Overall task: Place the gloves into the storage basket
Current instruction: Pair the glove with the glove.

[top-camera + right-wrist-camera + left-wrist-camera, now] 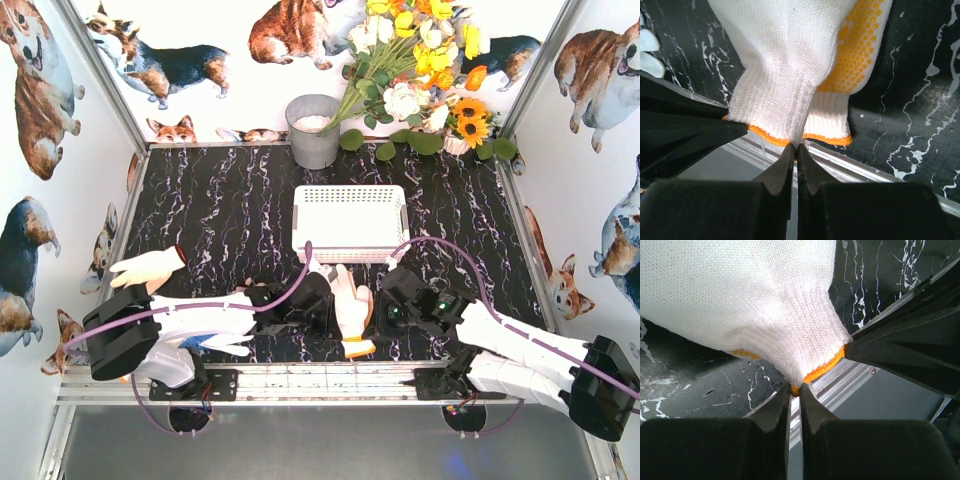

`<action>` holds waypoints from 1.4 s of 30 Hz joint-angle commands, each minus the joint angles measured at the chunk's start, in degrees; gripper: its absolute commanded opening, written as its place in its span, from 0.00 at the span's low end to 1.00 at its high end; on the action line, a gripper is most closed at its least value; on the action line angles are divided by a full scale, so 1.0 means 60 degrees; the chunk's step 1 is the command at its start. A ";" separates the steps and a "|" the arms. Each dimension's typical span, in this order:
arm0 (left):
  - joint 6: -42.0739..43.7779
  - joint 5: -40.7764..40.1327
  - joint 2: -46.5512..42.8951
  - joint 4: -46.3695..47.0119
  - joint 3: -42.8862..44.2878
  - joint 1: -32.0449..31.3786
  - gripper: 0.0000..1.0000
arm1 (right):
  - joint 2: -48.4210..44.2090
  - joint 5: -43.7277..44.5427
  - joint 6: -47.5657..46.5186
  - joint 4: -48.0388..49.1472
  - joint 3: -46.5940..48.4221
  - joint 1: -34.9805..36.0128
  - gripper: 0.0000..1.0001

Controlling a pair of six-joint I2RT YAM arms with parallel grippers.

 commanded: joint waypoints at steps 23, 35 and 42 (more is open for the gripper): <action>-0.0393 -0.0384 0.0297 0.0290 0.0920 -0.1280 0.00 | -0.1192 0.0874 0.0688 -0.2752 0.0606 0.0766 0.00; -0.0395 0.0376 0.1239 0.0539 0.1015 -0.1333 0.00 | -0.0376 0.0412 0.0663 -0.2384 0.0092 0.0790 0.00; -0.0265 0.0698 0.1420 0.0444 0.1143 -0.1336 0.01 | -0.0079 0.0380 0.0672 -0.2148 -0.0067 0.0795 0.00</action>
